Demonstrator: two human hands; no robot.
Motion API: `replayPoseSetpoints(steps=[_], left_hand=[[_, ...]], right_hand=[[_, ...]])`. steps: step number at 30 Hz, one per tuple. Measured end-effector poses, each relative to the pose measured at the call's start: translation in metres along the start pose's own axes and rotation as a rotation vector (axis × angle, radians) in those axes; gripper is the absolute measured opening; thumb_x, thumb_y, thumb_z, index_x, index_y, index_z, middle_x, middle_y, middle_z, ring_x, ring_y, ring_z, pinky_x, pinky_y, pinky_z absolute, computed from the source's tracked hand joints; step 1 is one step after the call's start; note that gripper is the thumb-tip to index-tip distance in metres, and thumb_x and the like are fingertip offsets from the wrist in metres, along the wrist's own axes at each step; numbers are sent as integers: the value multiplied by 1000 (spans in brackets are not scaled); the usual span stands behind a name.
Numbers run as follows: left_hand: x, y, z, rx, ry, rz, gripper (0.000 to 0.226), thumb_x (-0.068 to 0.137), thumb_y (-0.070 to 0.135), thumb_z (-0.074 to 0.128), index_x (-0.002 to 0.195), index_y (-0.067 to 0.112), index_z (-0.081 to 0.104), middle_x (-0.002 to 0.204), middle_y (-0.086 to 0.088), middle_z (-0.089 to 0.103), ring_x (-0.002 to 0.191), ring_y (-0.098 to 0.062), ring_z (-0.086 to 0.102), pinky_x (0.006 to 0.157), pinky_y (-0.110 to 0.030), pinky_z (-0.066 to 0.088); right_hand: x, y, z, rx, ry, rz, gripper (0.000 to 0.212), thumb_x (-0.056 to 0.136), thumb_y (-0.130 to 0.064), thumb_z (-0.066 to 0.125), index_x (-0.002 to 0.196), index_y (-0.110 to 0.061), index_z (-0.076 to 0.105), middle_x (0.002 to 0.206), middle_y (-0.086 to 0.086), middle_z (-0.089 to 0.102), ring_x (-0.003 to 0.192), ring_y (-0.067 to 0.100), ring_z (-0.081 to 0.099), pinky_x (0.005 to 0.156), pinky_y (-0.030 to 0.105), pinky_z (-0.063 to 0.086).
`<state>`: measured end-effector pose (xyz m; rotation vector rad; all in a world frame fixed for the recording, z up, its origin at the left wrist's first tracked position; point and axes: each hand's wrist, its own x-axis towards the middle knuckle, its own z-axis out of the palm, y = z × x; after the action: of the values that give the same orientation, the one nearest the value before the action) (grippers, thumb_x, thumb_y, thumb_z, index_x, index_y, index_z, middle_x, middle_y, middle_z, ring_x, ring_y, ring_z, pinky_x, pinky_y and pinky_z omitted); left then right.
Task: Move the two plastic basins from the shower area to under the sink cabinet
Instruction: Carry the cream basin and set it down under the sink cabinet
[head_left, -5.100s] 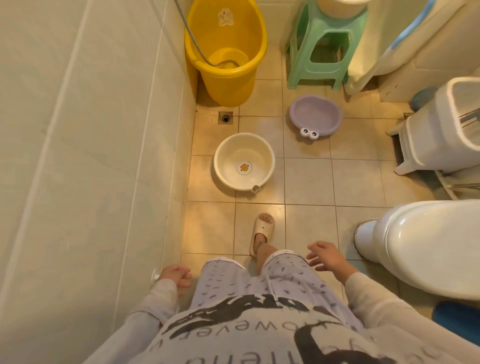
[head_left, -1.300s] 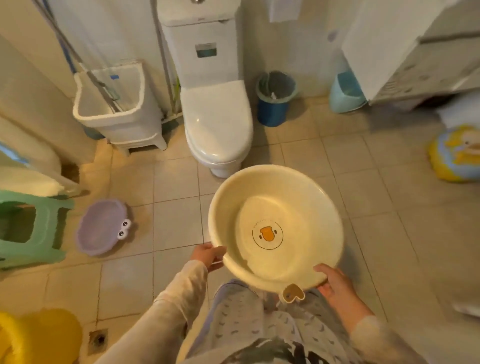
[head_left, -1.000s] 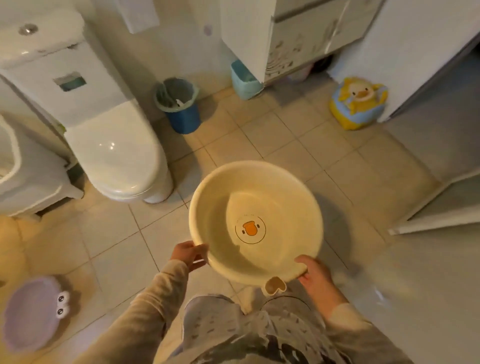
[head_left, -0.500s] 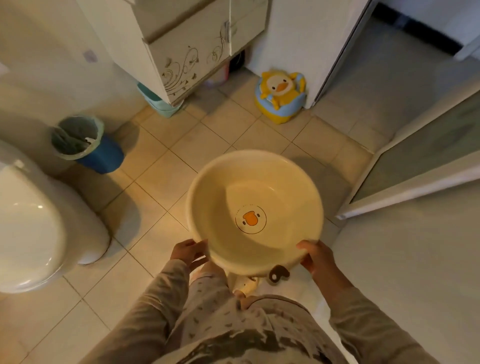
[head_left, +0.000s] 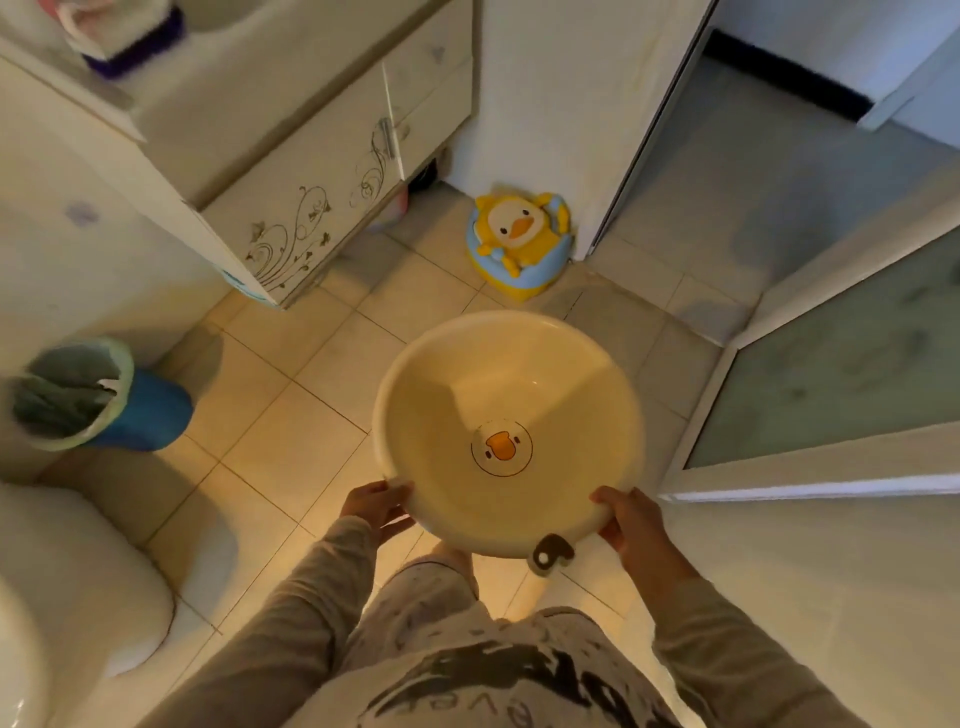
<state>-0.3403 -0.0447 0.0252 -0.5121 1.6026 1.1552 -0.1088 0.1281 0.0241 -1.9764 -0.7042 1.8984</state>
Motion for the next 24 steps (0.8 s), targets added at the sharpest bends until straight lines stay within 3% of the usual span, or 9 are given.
replayPoseSetpoints(steps=[3, 6, 10, 14, 19, 21, 24], left_hand=[[18, 48, 18, 25, -9, -8, 48, 82, -2, 62, 128, -10, 48, 81, -13, 60, 74, -28, 58, 83, -45, 48], [33, 91, 32, 35, -7, 5, 48, 82, -2, 62, 127, -10, 48, 89, -14, 61, 80, -29, 58, 83, -45, 49], [46, 137, 46, 22, -1, 22, 46, 83, 0, 62, 126, -9, 50, 79, -9, 60, 73, -25, 59, 70, -41, 55], [61, 165, 54, -31, 37, 19, 46, 83, 0, 61, 127, -9, 49, 80, -9, 59, 73, -25, 58, 84, -43, 49], [85, 191, 70, -144, 94, 12, 46, 83, 0, 61, 127, -9, 49, 81, -11, 60, 80, -29, 59, 71, -41, 56], [96, 201, 81, -197, 129, 3, 47, 83, -1, 61, 127, -10, 49, 82, -12, 60, 89, -33, 57, 79, -43, 53], [105, 211, 104, -306, 210, -20, 41, 84, 0, 60, 123, -10, 51, 80, -12, 59, 75, -26, 57, 71, -40, 52]], right_hand=[[20, -37, 27, 28, -1, 22, 40, 77, 8, 61, 113, -7, 56, 103, 16, 59, 97, 33, 54, 69, 37, 50], [33, -70, 55, 35, 1, 30, 39, 76, 8, 61, 112, -7, 56, 92, 11, 60, 97, 33, 53, 69, 38, 50], [49, -108, 85, 17, -27, 23, 38, 76, 9, 61, 110, -5, 56, 89, 11, 59, 98, 35, 54, 83, 45, 50], [71, -147, 117, -61, -60, 9, 37, 75, 9, 62, 109, -4, 57, 88, 13, 60, 95, 36, 55, 87, 50, 51], [115, -200, 162, -180, -124, 38, 40, 75, 11, 60, 113, -2, 57, 106, 21, 57, 97, 37, 54, 92, 53, 48], [135, -224, 178, -242, -172, 64, 39, 76, 11, 60, 112, -3, 56, 109, 22, 57, 99, 38, 53, 91, 53, 48], [164, -266, 203, -356, -244, 75, 39, 77, 9, 60, 114, -3, 56, 110, 22, 57, 99, 37, 54, 87, 51, 50]])
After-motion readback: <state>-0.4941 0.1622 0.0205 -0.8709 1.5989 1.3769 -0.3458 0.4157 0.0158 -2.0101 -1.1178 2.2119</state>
